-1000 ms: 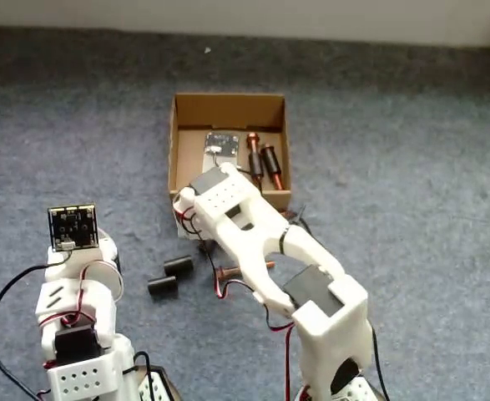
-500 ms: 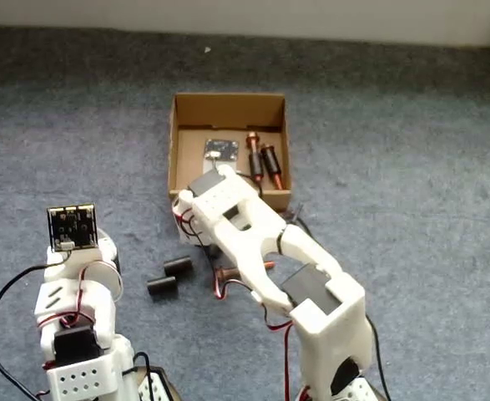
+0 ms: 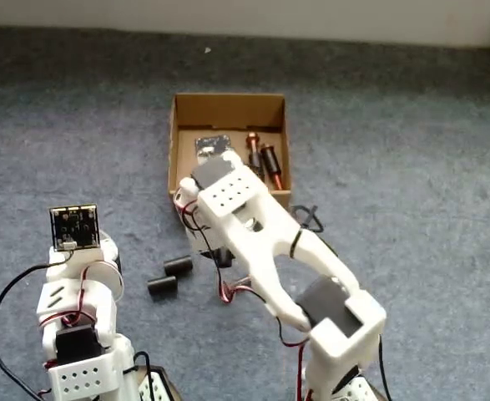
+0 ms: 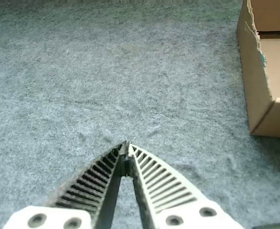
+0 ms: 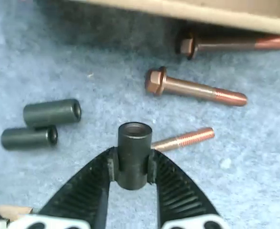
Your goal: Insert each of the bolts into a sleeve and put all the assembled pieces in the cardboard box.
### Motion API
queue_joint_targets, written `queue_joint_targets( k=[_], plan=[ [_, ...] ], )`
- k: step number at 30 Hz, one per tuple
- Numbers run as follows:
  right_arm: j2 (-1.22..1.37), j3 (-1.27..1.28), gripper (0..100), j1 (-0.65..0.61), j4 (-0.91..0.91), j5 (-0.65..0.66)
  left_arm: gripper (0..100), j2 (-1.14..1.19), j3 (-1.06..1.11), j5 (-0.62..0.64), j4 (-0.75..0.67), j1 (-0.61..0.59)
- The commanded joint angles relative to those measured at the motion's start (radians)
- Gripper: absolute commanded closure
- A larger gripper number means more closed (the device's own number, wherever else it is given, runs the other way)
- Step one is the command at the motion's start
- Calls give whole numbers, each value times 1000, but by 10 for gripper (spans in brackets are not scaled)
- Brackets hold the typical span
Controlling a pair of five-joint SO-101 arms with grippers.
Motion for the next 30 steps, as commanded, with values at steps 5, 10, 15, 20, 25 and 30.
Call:
queue_joint_targets(
  k=[5,10,15,20,25,30],
  plan=[
    [-466,185,994,119,41,137,989,-7,-7,-6,-21,-10],
    [-694,398,994,246,-76,152,989,-7,-10,-6,-17,-8],
    [-868,650,994,377,-278,152,989,-7,-13,-5,-17,-8],
    [-1020,900,994,450,-493,146,989,-7,-16,-5,-17,-7],
    [-1124,1116,994,504,-713,144,989,-5,-36,-5,-14,48],
    [-1147,1233,994,585,-846,143,976,-5,-130,-43,69,162]
  ],
)
